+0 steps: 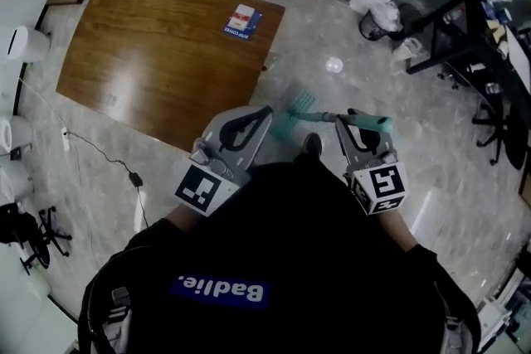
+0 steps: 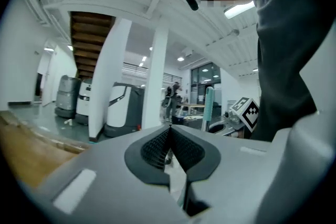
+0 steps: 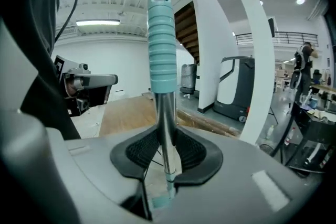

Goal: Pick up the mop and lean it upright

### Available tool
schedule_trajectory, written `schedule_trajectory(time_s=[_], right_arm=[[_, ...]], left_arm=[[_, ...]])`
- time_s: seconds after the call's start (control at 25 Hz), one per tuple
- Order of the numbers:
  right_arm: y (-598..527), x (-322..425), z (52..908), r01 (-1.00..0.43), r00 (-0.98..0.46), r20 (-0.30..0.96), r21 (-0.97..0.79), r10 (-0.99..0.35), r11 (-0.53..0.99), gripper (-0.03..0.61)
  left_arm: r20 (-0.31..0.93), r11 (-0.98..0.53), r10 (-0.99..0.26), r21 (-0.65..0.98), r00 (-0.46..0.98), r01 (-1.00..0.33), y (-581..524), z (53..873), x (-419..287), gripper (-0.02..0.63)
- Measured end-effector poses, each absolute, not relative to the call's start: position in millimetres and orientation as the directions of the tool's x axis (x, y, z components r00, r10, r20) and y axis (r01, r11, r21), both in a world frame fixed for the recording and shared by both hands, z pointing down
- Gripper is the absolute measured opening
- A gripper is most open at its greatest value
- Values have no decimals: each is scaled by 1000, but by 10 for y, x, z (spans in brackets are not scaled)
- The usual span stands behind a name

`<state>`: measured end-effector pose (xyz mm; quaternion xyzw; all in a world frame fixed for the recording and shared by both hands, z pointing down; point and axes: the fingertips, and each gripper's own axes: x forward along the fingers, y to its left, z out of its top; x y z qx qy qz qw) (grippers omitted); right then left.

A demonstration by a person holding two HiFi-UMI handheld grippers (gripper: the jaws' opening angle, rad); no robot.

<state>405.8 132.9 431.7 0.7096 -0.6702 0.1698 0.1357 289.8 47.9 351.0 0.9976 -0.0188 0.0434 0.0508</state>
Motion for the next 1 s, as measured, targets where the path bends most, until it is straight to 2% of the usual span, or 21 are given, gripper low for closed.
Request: schedule_trajectory(time_s=[0.16, 0.44, 0.72, 1.0], right_arm=[[1001, 4444, 4469, -995, -101, 445, -70, -890, 78, 106], [471, 4560, 4515, -956, -285, 436, -68, -854, 284, 106], [163, 4380, 4718, -951, -285, 483, -39, -828, 305, 104], [194, 4146, 5127, -944, -277, 583, -19, -764, 328, 104]], left_arm=[[107, -967, -224, 96, 969, -234, 433, 3511, 3131, 18], [151, -888, -441, 69, 885, -454, 491, 3446, 2999, 18], [139, -837, -527, 84, 838, -540, 419, 3468, 2651, 18], [127, -824, -543, 112, 830, -556, 375, 3490, 2354, 18]])
